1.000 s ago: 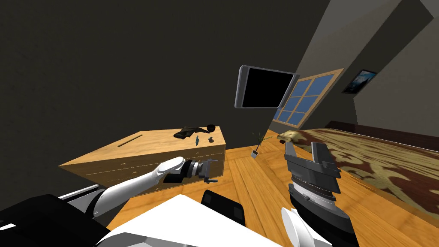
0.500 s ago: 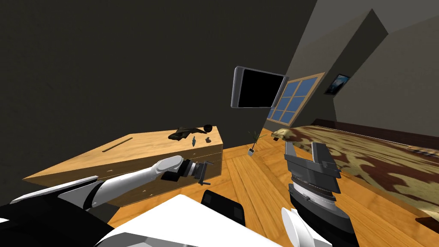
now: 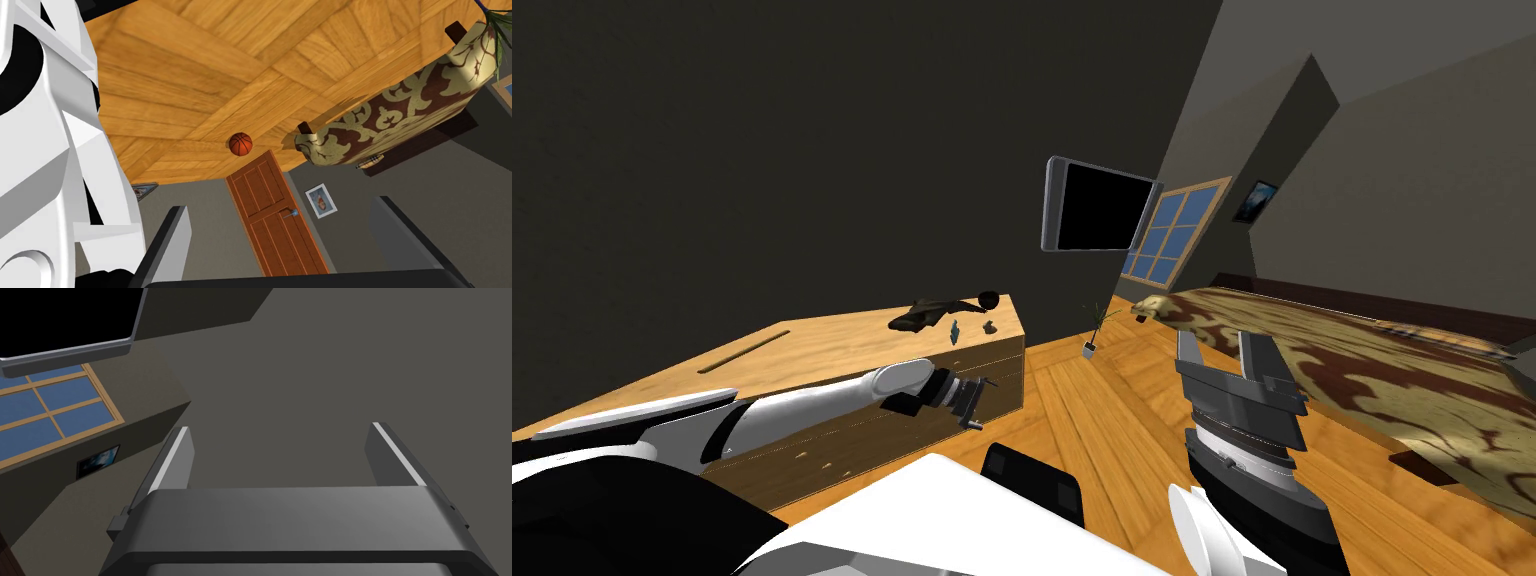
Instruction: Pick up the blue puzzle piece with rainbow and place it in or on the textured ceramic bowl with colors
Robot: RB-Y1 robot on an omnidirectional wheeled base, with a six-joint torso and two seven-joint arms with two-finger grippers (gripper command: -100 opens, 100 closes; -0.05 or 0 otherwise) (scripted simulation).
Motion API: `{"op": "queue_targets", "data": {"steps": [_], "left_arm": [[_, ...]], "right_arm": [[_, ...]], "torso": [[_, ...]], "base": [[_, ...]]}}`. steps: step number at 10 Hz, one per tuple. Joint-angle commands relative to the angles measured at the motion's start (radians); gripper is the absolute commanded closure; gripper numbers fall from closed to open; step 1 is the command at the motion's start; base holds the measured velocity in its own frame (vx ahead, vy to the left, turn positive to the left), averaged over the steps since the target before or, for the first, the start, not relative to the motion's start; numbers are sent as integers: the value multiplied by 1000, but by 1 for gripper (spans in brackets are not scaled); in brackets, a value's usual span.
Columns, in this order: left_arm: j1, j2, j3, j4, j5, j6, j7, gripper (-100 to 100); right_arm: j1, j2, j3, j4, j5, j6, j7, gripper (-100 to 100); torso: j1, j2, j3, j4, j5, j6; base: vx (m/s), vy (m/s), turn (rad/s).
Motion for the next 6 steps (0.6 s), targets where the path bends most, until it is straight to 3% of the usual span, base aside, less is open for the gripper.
{"op": "queue_targets", "data": {"steps": [1,2,3,4,6], "left_arm": [[10,34,4,-12,-14,4,-2,-100],[-9,72,-16,12,-61,-3,-17,-100],[-9,88,-16,12,-70,-3,-17,-100],[-27,134,-33,36,-115,-10,-32,-100],[-27,140,-33,36,-124,-10,-32,-100]], "right_arm": [[0,0,0,0,0,0,0,0],[0,0,0,0,0,0,0,0],[0,0,0,0,0,0,0,0],[0,0,0,0,0,0,0,0],[0,0,0,0,0,0,0,0]], "torso": [[0,0,0,0,0,0],[0,0,0,0,0,0],[0,0,0,0,0,0],[0,0,0,0,0,0],[0,0,0,0,0,0]], "base": [[0,0,0],[2,-11,-147],[2,-6,-123],[3,-11,-204],[3,-3,-27]]}}
